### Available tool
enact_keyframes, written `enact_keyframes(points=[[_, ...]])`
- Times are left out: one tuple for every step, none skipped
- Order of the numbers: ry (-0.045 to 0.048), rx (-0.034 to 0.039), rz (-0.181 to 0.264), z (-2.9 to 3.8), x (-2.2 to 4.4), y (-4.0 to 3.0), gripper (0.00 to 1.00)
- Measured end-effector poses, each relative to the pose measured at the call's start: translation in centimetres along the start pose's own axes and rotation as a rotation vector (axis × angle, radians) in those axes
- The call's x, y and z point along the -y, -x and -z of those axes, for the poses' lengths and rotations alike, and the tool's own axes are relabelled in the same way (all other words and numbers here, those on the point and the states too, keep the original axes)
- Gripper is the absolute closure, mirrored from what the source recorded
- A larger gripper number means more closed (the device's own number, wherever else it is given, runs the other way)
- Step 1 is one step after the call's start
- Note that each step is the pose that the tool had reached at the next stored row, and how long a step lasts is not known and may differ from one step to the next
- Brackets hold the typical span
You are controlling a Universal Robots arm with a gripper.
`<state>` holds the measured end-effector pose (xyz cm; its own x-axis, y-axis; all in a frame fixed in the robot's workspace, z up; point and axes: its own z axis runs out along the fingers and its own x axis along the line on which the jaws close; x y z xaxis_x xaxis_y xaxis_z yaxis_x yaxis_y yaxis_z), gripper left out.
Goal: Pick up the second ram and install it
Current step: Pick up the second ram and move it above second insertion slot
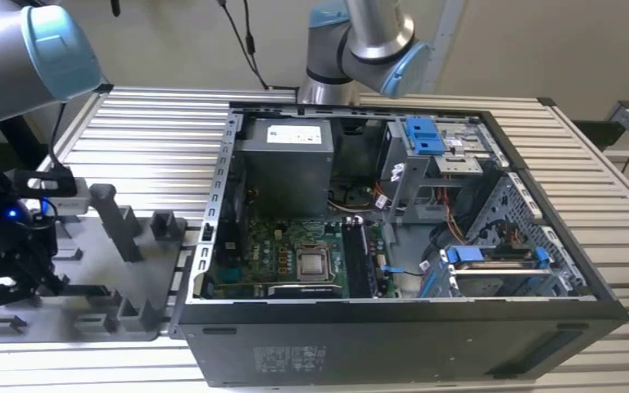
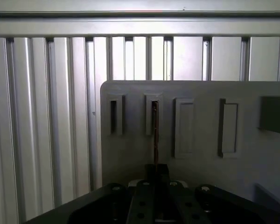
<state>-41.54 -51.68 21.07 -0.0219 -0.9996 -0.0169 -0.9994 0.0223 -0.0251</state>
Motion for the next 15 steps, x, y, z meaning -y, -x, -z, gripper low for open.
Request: enact_keyframes(points=[[0.0001, -0.0001, 0.0, 0.05, 0.0, 0.0, 0.86], [0.0002, -0.0002, 0.0, 0.11, 0.0, 0.0, 0.86], [0.0002, -0.0002, 0.0, 0.17, 0.0, 0.0, 0.86], [0.0002, -0.0002, 0.0, 0.25, 0.0, 0.0, 0.86], [0.0002, -0.0002, 0.0, 0.32, 0.01, 0.0, 0.86], [0.0002, -0.0002, 0.0, 0.39, 0.01, 0.0, 0.86], [0.0003, -0.0002, 0.0, 0.47, 0.01, 0.0, 0.86], [0.0002, -0.0002, 0.0, 0.54, 0.01, 0.0, 0.86], [0.0002, -0.0002, 0.0, 0.6, 0.01, 0.01, 0.86], [0.0002, -0.0001, 0.0, 0.68, 0.02, 0.01, 0.86], [0.0002, -0.0001, 0.0, 0.76, 0.02, 0.01, 0.86], [0.0002, -0.0002, 0.0, 0.83, 0.02, 0.01, 0.86], [0.0002, -0.0002, 0.0, 0.92, 0.02, 0.01, 0.86], [0.0002, -0.0002, 0.0, 1.0, 0.02, 0.01, 0.86], [0.0002, -0.0002, 0.0, 1.08, 0.03, 0.02, 0.86]])
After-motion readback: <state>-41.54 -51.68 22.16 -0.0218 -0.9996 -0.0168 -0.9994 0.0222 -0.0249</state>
